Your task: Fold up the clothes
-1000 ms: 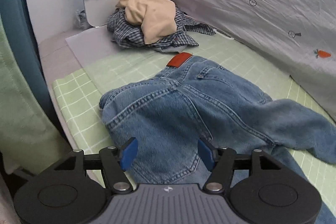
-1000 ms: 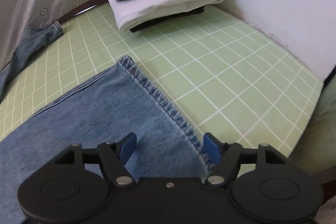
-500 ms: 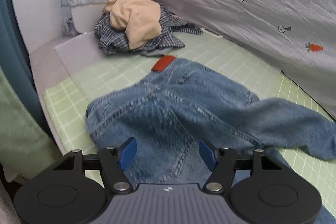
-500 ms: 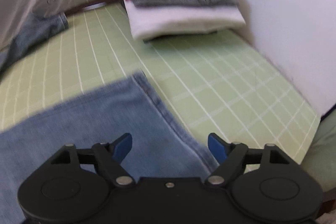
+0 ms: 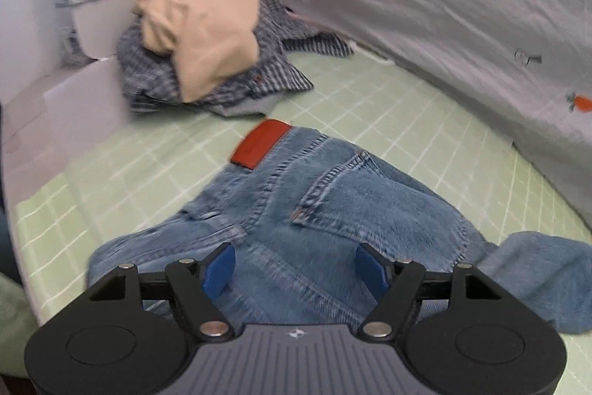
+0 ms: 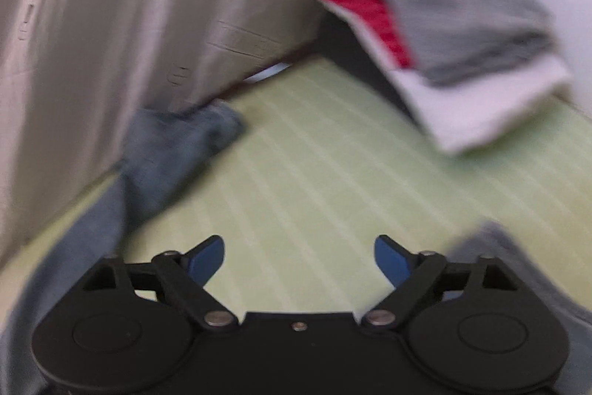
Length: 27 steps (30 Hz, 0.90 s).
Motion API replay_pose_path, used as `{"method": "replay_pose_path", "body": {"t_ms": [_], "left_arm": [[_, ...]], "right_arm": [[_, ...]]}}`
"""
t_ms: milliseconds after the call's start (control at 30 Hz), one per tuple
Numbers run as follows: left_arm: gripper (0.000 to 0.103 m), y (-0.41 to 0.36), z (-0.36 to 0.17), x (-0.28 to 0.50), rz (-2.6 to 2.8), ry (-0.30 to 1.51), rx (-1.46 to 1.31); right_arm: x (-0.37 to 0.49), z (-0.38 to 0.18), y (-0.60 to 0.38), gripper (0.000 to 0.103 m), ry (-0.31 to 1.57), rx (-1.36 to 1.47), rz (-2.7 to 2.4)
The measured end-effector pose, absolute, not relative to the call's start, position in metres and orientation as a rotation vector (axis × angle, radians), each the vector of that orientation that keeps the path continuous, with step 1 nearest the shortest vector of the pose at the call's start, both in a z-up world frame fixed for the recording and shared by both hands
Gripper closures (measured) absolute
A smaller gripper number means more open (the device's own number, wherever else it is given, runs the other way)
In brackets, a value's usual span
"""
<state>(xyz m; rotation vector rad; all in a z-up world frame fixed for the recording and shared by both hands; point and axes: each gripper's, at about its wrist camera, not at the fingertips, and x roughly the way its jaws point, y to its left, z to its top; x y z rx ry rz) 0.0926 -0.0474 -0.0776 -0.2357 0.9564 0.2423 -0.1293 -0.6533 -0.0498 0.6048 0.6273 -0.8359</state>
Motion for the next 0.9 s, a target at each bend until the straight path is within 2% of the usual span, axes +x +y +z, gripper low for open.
{"method": "replay_pose_path", "body": {"t_ms": [33,267,400,467,600,667,733,767,800,900], "left_arm": [[0.029,-0.048,-0.082,0.101,0.248,0.966,-0.236],[0.022,-0.056,-0.107,0.136,0.309,1.018,-0.157],[0.018,-0.065,-0.113,0.143,0.342,1.022,-0.102],[0.017,-0.067,-0.114,0.145,0.357,1.024,-0.093],[0.017,-0.071,-0.116,0.149,0.386,1.030,-0.076],[0.016,-0.072,-0.116,0.149,0.392,1.034,-0.077],[0.016,-0.072,-0.117,0.149,0.398,1.035,-0.079],[0.016,-0.072,-0.117,0.149,0.403,1.036,-0.084],[0.016,-0.072,-0.117,0.149,0.407,1.037,-0.090],[0.015,-0.068,-0.116,0.149,0.423,1.044,-0.131]], "right_arm": [[-0.112,-0.050,-0.653,0.006,0.620,0.585,-0.813],[0.002,-0.055,-0.688,0.006,0.641,0.528,-0.775],[0.040,-0.067,-0.720,0.013,0.584,0.671,-0.777],[0.059,-0.077,-0.731,0.021,0.602,0.720,-0.790],[0.080,-0.098,-0.740,0.024,0.678,0.743,-0.801],[0.080,-0.106,-0.742,0.040,0.709,0.744,-0.795],[0.073,-0.106,-0.740,0.068,0.724,0.700,-0.788],[0.068,-0.104,-0.740,0.074,0.717,0.687,-0.763],[0.061,-0.100,-0.739,0.087,0.687,0.677,-0.727],[0.033,-0.084,-0.727,0.093,0.661,0.561,-0.708]]}}
